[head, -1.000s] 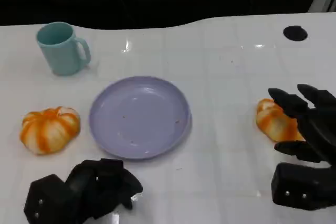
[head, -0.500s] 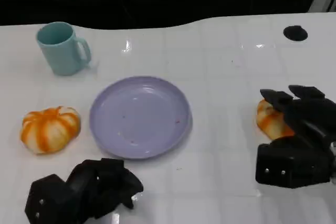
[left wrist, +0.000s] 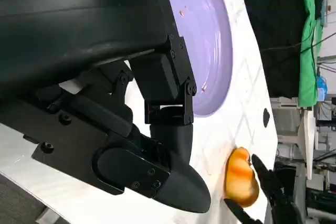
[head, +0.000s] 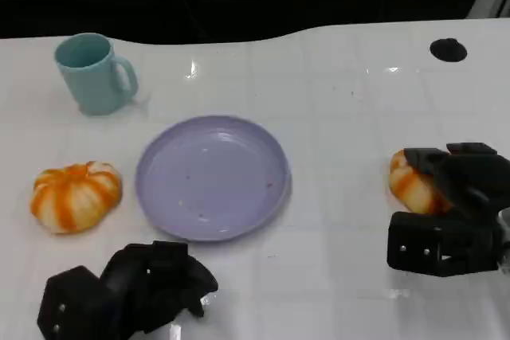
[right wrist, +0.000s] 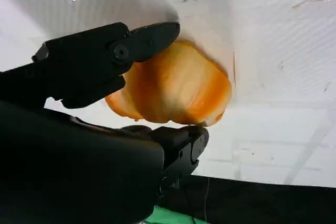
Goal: Grasp the bread from the table and place it into the plate.
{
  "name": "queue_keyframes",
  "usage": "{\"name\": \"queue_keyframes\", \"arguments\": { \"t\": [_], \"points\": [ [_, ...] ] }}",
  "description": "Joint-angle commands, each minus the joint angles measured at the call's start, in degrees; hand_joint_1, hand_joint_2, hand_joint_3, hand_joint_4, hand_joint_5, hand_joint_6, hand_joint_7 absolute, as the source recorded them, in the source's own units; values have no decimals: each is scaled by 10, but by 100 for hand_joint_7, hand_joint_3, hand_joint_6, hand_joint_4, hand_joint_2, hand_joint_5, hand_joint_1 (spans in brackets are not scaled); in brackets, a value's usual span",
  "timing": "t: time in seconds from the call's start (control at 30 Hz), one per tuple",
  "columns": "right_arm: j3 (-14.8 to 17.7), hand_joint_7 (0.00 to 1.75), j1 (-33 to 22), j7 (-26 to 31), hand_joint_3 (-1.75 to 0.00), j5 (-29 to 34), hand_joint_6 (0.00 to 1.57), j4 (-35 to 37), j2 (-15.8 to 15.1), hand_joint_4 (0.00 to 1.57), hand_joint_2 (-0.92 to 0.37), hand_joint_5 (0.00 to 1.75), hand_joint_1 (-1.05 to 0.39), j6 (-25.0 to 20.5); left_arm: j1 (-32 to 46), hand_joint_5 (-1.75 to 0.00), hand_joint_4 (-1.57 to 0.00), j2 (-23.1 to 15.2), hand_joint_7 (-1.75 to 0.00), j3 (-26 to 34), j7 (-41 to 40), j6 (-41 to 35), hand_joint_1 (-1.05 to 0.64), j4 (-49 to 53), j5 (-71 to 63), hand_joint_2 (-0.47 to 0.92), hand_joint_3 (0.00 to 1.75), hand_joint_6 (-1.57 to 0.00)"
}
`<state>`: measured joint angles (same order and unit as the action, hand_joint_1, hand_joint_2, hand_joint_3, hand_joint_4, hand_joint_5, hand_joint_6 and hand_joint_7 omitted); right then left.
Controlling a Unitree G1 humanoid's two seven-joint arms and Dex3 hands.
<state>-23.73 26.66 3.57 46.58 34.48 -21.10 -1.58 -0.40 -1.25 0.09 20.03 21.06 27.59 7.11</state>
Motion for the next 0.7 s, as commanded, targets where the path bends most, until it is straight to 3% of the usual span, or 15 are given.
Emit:
{"name": "queue_keyframes", "arguments": {
  "t": [0.03,0.1,0.13,0.17,0.2,0.23,0.27,0.3,0.33,0.4,0.43,0.7],
  "points": [
    [-1,4,12,25,0,-5,46,9,-9,37,-88,14,-35,14,10,-152,-88,-8,-77,1,0,-8,-105,-2,-2,86,0,-129],
    [8,8,12,52,0,-18,68,20,-5,67,-88,17,-26,37,9,-152,-88,-8,-77,1,-1,-7,-105,0,-2,86,0,-129],
    [15,7,12,73,0,-29,74,29,-3,74,-88,16,-24,58,8,-151,-88,-9,-77,2,-1,-6,-105,1,-3,86,0,-129],
    [19,13,14,87,-1,-38,95,38,-1,101,-89,30,-16,74,6,-151,-88,-9,-77,2,-2,-6,-105,3,-4,86,0,-129],
    [20,13,16,106,-2,-42,108,48,0,107,-90,51,-11,92,5,-151,-88,-9,-77,3,-2,-4,-105,6,-3,86,0,-129],
    [19,17,19,126,-2,-43,122,60,0,101,-90,103,-8,109,3,-151,-88,-9,-77,3,-2,-1,-105,9,-3,86,0,-129],
    [17,39,22,143,-1,-41,122,70,1,95,-90,138,-5,121,1,-151,-88,-9,-77,4,-2,0,-105,11,-3,86,0,-129],
    [15,83,25,158,-2,-40,108,80,2,93,-91,160,-4,132,0,-152,-88,-9,-77,5,-2,0,-105,13,-3,86,0,-129],
    [13,113,27,167,-4,-39,96,89,2,92,-91,167,-3,139,-1,-152,-88,-9,-77,5,-3,0,-105,14,-3,86,0,-129],
    [12,151,31,188,-6,-37,78,103,5,89,-91,173,-2,149,-3,-152,-87,-8,-77,6,-3,-1,-105,17,-2,86,0,-129],
    [11,159,31,196,-7,-36,74,106,6,88,-90,174,-2,153,-3,-152,-87,-7,-77,6,-1,0,-105,18,-1,86,0,-129],
    [6,170,34,260,-7,-27,69,114,4,88,-87,175,1,178,-2,-152,-87,-6,-76,6,1,-9,-104,14,8,85,0,-129]
  ]
}}
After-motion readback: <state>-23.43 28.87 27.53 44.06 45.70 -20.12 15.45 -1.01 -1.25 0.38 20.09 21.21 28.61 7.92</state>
